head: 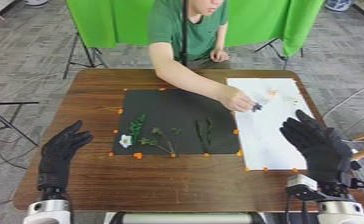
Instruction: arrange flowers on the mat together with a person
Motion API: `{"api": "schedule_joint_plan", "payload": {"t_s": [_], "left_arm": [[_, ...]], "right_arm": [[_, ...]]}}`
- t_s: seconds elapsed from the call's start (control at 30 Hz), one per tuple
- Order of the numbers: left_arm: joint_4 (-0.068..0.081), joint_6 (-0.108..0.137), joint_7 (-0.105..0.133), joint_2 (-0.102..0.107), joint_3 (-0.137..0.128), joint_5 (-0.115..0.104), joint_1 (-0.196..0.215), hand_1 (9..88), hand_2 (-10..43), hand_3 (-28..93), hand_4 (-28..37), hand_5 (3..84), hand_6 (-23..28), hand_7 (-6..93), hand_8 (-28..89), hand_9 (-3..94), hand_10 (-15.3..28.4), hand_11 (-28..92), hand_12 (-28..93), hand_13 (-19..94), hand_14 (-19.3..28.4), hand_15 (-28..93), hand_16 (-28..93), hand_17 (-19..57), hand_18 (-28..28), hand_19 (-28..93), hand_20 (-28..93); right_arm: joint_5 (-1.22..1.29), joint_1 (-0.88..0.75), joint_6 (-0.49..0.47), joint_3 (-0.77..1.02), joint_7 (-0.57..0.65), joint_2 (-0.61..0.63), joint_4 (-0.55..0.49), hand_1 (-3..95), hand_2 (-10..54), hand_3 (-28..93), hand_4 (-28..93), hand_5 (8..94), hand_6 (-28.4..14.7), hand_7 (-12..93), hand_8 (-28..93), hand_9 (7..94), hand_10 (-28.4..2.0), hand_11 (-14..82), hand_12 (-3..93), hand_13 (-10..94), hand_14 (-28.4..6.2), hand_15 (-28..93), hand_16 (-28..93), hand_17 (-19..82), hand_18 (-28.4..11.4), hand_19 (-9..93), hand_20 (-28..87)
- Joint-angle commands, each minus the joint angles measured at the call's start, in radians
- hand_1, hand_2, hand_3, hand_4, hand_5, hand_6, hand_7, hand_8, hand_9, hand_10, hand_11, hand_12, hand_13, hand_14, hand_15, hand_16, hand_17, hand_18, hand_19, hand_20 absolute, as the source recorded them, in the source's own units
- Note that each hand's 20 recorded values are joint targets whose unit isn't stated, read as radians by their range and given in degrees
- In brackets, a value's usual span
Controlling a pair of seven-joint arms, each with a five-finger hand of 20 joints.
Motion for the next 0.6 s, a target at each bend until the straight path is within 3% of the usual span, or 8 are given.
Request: {"api": "schedule_joint_plan", "payload": {"t_s": [0.03, 0.6], "left_arm": [[0.002, -0.011, -0.010, -0.006, 0.001, -0.004, 0.013, 21.3, -1.7, 71, -27.0, 48.6, 3.7, 10.9, -6, 52.0, 14.7, 18, 13, 46, 17.6, 21, -3, 16.3, 13.3, 15, 22], [0.008, -0.019, -0.009, 0.000, 0.001, -0.004, 0.005, 21.5, -1.7, 71, -27.1, 48.6, 3.6, 10.9, -6, 52.0, 14.8, 18, 13, 46, 17.6, 21, -3, 16.2, 13.3, 15, 22]], "right_arm": [[-0.012, -0.006, -0.008, -0.002, 0.001, -0.004, 0.002, 5.7, 6.0, 75, -19, 45.9, -0.4, 10, -9, 44.9, -14.9, 5.4, 13.2, 36, -13.7, 12, 13, 19, -16.8, 7, 27], [-0.018, 0.008, -0.013, -0.008, 0.010, 0.005, 0.011, 6.0, 5.7, 75, -19, 47.3, -0.7, 11, -9, 45.7, -15.2, 5.6, 13.9, 37, -13.7, 13, 14, 19, -16.7, 7, 28]]}}
